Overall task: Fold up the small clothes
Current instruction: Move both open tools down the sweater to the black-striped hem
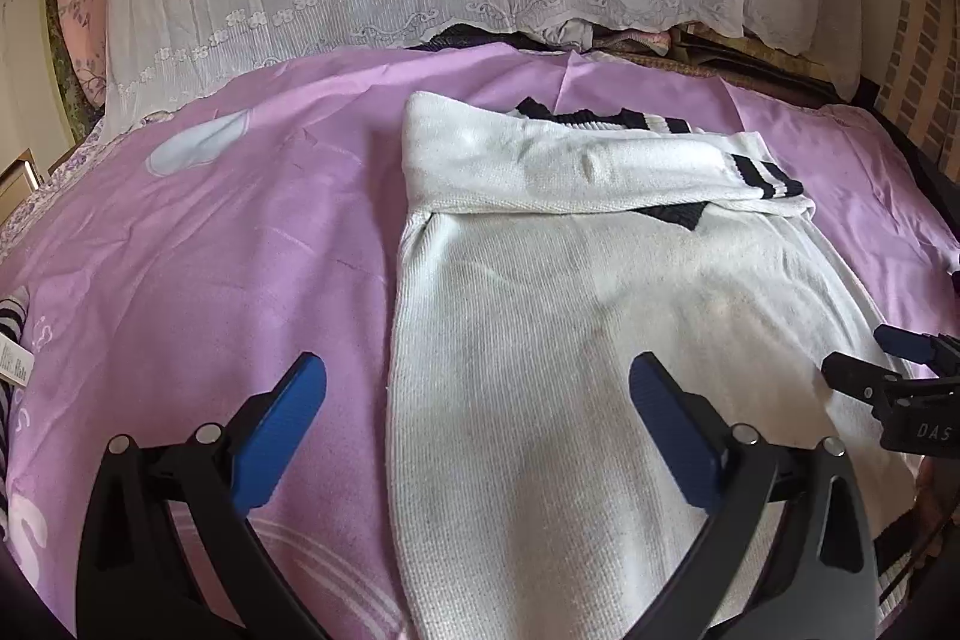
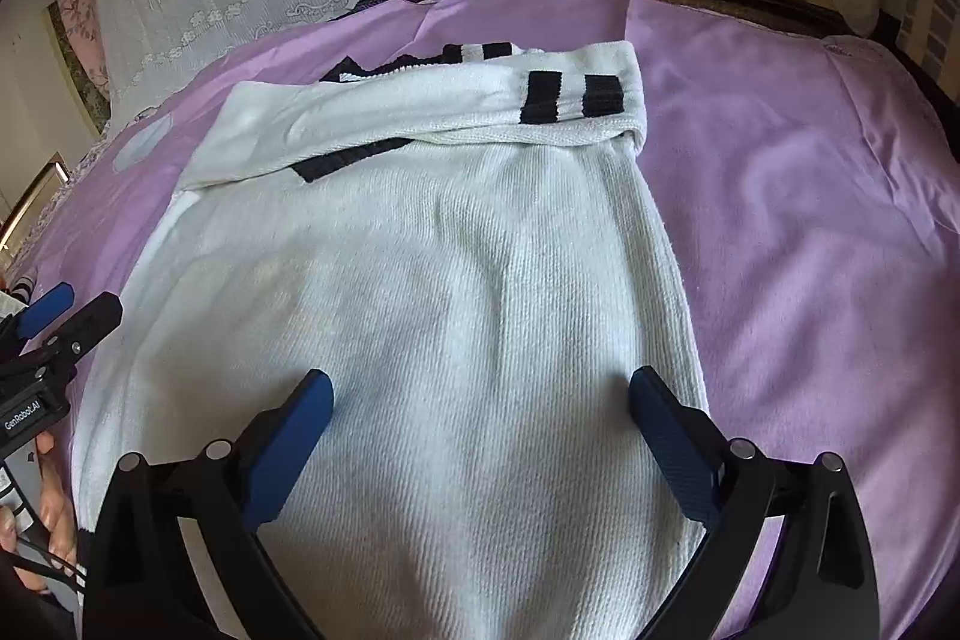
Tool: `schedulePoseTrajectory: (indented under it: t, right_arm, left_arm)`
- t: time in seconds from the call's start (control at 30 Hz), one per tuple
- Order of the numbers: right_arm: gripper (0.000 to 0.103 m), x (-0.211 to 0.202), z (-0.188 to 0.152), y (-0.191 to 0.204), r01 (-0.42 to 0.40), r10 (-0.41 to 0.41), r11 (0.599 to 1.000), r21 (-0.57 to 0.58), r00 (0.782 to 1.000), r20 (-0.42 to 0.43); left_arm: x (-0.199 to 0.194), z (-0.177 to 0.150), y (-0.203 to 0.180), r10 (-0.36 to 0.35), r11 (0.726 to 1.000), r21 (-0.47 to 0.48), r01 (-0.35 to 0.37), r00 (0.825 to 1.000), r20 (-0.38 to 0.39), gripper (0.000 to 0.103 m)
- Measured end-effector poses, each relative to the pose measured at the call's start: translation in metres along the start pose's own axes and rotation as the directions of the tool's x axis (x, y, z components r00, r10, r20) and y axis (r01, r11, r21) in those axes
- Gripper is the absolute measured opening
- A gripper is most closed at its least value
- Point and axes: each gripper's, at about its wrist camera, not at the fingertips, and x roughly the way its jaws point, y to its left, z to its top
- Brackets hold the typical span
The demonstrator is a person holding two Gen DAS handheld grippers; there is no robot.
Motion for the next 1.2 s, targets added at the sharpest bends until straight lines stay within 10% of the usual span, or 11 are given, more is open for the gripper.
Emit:
schedulePoseTrajectory:
  t: [1.2]
  right_arm:
    - [0.099, -0.051, -0.052, -0.024, -0.196, 0.187, 0.976, 0.094, 0.978, 0.095]
  left_arm:
    - [-0.042, -0.048, -0.005, -0.102, 0.995, 0.018, 0.102, 0.994, -0.029, 0.099]
